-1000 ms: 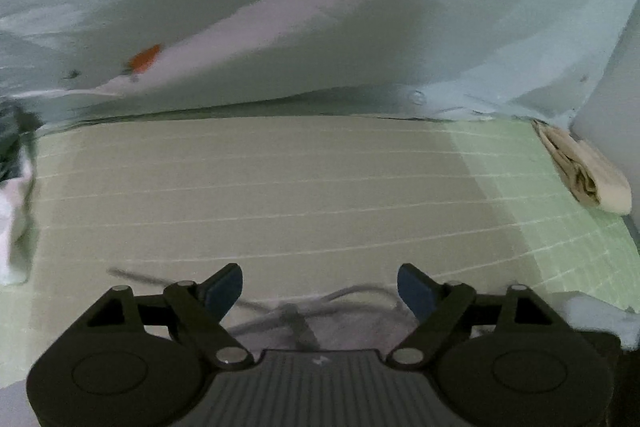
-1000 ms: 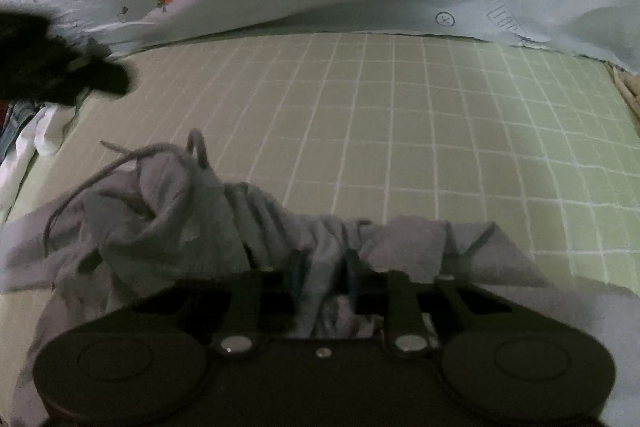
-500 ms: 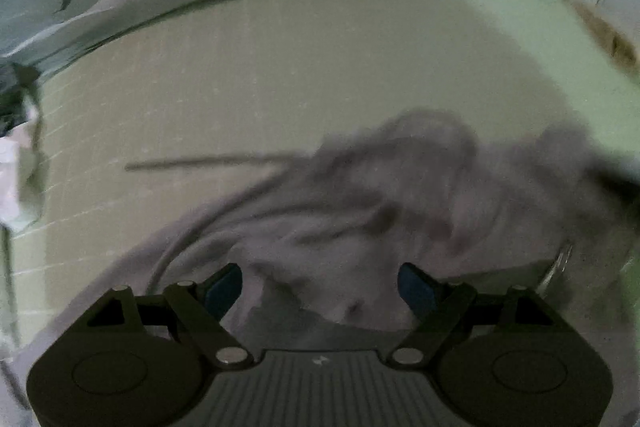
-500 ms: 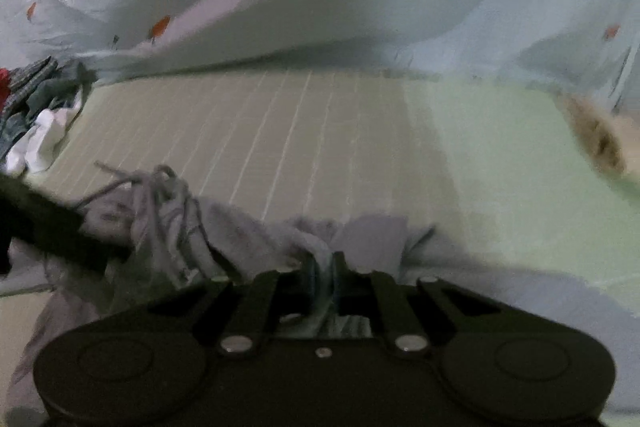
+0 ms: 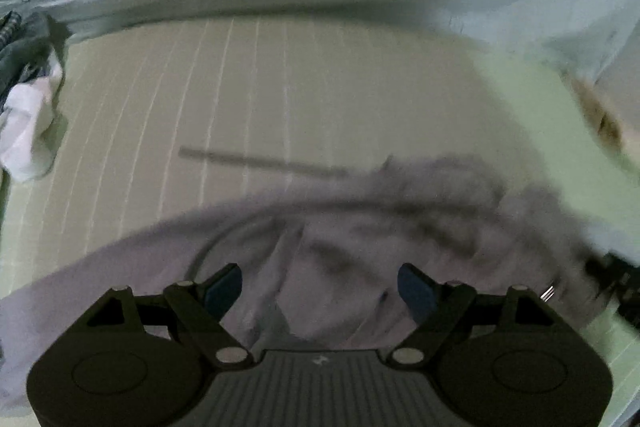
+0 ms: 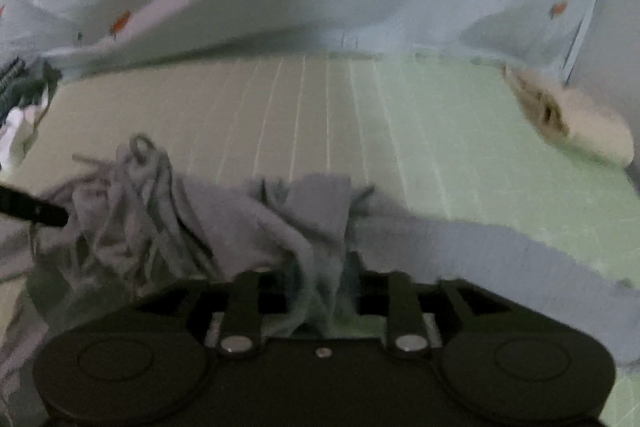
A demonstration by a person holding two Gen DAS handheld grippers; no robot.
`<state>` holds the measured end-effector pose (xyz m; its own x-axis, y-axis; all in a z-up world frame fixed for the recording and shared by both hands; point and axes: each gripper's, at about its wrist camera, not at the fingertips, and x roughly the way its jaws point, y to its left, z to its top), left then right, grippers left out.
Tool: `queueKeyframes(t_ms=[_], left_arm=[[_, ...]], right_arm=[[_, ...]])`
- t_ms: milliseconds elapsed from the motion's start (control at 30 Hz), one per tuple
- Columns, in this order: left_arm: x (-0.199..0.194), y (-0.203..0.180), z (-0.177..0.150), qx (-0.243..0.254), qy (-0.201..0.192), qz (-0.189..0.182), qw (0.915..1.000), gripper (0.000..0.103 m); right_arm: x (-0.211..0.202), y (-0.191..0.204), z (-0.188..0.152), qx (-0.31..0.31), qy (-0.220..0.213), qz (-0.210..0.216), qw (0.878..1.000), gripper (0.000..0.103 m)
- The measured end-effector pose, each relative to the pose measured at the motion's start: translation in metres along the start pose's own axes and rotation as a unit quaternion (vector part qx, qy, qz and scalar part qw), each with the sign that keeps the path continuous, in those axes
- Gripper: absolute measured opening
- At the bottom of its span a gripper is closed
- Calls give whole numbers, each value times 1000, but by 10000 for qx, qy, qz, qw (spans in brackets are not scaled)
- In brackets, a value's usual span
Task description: Fold clothes
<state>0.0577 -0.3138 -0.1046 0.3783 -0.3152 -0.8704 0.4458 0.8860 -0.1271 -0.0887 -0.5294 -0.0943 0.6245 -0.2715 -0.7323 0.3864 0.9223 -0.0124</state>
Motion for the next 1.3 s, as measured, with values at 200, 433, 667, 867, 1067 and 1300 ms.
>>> queueKeyframes(t_ms=[200, 433, 667, 867, 1067, 1300], left_arm=[[8, -23, 38, -110, -269, -386, 9988, 85], [64, -38, 55, -356, 394, -768, 9956, 66], [51, -29, 48, -556, 263, -964, 9934, 10], [-18, -30, 74, -110, -921, -617, 9938, 9], [-92, -32, 72, 379, -2239, -359, 9732, 9], [-15, -4, 35, -185, -380, 72, 9991, 13]], right_arm=[[2, 2, 9, -19, -191, 217, 9996, 39], [34, 5, 15, -108, 336, 590, 9976, 38], [19, 15, 19, -459, -97, 420, 9980, 8], [-35, 36, 61, -891, -1553, 283, 9834, 7], [-80, 34, 80, -959, -2745, -67, 9568, 8], [-31, 15, 55, -489, -1331, 83, 9899, 24]])
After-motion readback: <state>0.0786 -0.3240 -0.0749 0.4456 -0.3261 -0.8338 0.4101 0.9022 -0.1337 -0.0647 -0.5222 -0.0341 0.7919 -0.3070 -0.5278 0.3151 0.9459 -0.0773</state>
